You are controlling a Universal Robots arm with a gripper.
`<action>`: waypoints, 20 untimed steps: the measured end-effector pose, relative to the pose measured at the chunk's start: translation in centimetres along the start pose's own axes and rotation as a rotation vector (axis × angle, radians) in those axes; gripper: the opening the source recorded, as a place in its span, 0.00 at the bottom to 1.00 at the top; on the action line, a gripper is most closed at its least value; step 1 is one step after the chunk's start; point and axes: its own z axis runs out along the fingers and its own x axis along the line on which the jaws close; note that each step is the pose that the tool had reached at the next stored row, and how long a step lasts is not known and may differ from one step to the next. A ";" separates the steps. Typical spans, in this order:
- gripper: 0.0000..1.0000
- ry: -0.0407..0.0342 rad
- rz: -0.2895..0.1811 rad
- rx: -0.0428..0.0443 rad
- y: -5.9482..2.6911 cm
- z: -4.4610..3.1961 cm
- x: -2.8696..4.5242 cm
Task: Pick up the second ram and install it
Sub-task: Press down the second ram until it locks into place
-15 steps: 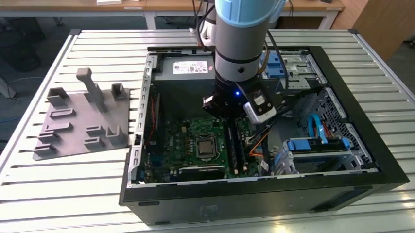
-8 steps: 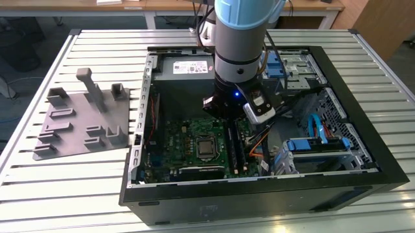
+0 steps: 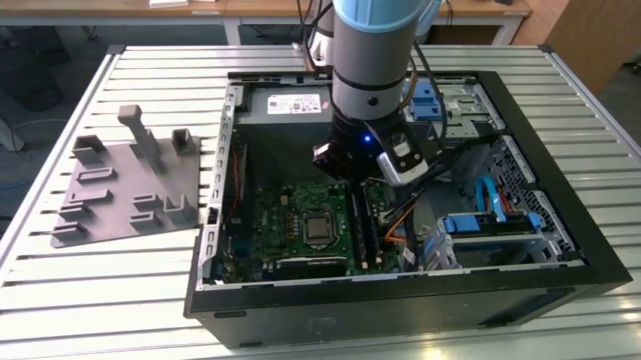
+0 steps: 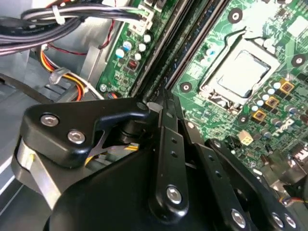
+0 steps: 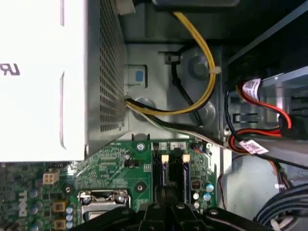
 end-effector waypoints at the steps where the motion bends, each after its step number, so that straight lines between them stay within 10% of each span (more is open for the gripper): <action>1: 0.10 -0.0001 0.000 0.0024 -0.07 0.01 0.00; 10: 0.10 -0.0007 -0.001 0.0291 -3.02 0.01 -0.09; 13: 0.10 -0.0014 -0.003 0.0562 -3.75 0.04 -0.11; 17: 0.10 -0.0035 -0.006 0.1241 -4.16 0.04 -0.13; 20: 0.10 -0.0031 -0.007 0.1359 -4.74 0.22 -0.14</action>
